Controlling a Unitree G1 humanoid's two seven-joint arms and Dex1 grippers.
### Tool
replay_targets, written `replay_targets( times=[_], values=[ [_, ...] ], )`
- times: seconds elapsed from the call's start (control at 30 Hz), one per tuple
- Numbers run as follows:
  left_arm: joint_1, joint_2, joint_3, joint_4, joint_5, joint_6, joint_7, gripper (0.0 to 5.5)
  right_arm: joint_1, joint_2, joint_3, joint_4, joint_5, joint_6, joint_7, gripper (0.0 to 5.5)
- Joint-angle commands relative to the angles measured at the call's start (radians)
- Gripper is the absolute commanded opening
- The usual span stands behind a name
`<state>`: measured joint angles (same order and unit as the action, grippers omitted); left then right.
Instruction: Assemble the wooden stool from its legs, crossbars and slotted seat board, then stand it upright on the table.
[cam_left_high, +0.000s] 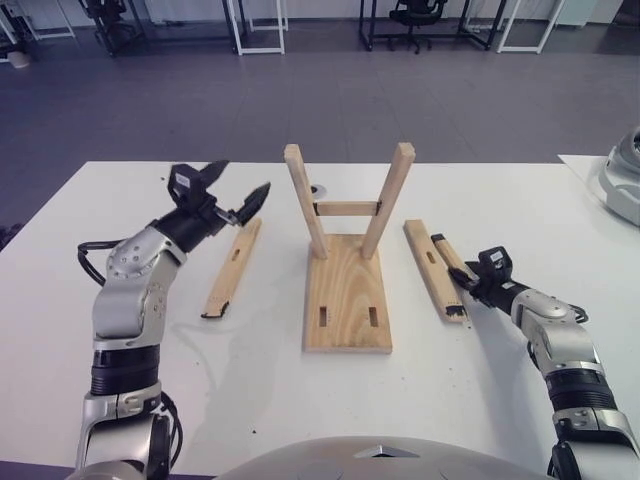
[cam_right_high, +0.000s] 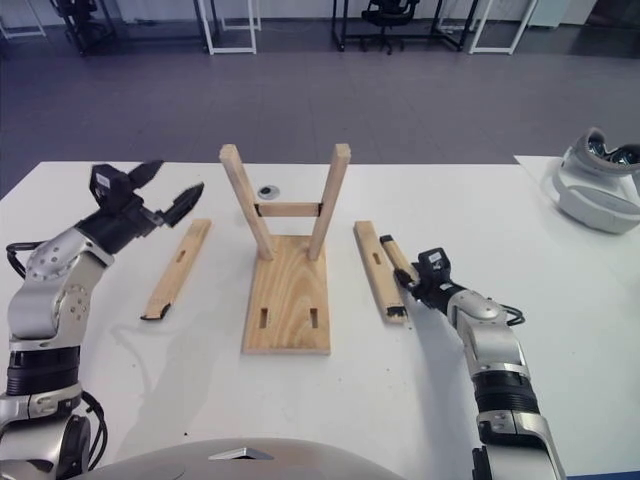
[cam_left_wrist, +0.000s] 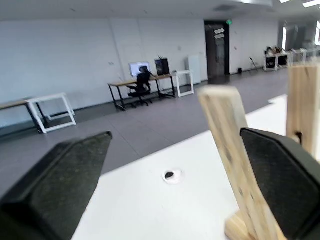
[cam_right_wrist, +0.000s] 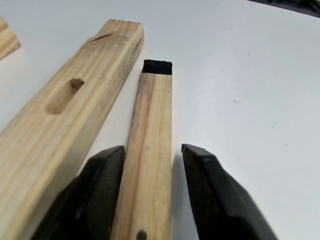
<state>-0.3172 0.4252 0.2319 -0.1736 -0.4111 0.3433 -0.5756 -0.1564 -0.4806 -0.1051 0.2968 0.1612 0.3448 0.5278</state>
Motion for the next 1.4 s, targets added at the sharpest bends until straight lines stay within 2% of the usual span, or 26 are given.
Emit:
replay_targets(
  times=[0.03,0.13,0.17,0.23,0.3,0.37,0.4,0.63,1.17,1.3,1.4],
  values=[
    [-0.088,-0.03,0.025,-0.05,-0.095,0.072,0.056,4.74,0.002,-0.001,-0.005,0.012,-0.031,0.019,-0.055,1.35],
    [-0.199,-0.105,0.03,-0.069,-0.252,0.165,0.111,4.74,-0.107,-0.017,-0.084,-0.078,-0.07,-0.159,-0.198,1.31],
    [-0.247,-0.143,0.032,-0.067,-0.318,0.197,0.133,4.74,-0.148,-0.025,-0.066,-0.171,-0.094,-0.224,-0.199,1.31],
    [-0.331,-0.204,0.028,-0.054,-0.422,0.246,0.172,4.74,-0.226,-0.022,0.014,-0.367,-0.119,-0.297,-0.152,1.31],
    [-0.404,-0.263,0.04,-0.008,-0.523,0.284,0.209,4.74,-0.333,0.037,0.139,-0.542,-0.099,-0.317,-0.093,1.31],
    [-0.446,-0.301,0.052,0.022,-0.6,0.305,0.232,4.74,-0.41,0.096,0.233,-0.632,-0.076,-0.31,-0.056,1.31],
    [-0.458,-0.313,0.053,0.027,-0.628,0.312,0.236,4.56,-0.433,0.119,0.256,-0.658,-0.059,-0.299,-0.046,1.31],
    [-0.431,-0.329,0.045,-0.013,-0.726,0.331,0.26,3.41,-0.425,0.14,0.236,-0.667,-0.032,-0.25,-0.05,1.31],
    [-0.419,-0.315,0.043,-0.019,-0.85,0.349,0.292,0.54,-0.42,0.129,0.236,-0.643,-0.059,-0.286,-0.027,1.31],
    [-0.422,-0.298,0.04,-0.017,-0.854,0.351,0.292,0.4,-0.419,0.123,0.236,-0.65,-0.062,-0.29,-0.024,1.31],
    [-0.411,-0.264,0.058,-0.021,-0.844,0.35,0.301,0.4,-0.397,0.117,0.239,-0.66,-0.07,-0.281,-0.024,2.23]
  ],
)
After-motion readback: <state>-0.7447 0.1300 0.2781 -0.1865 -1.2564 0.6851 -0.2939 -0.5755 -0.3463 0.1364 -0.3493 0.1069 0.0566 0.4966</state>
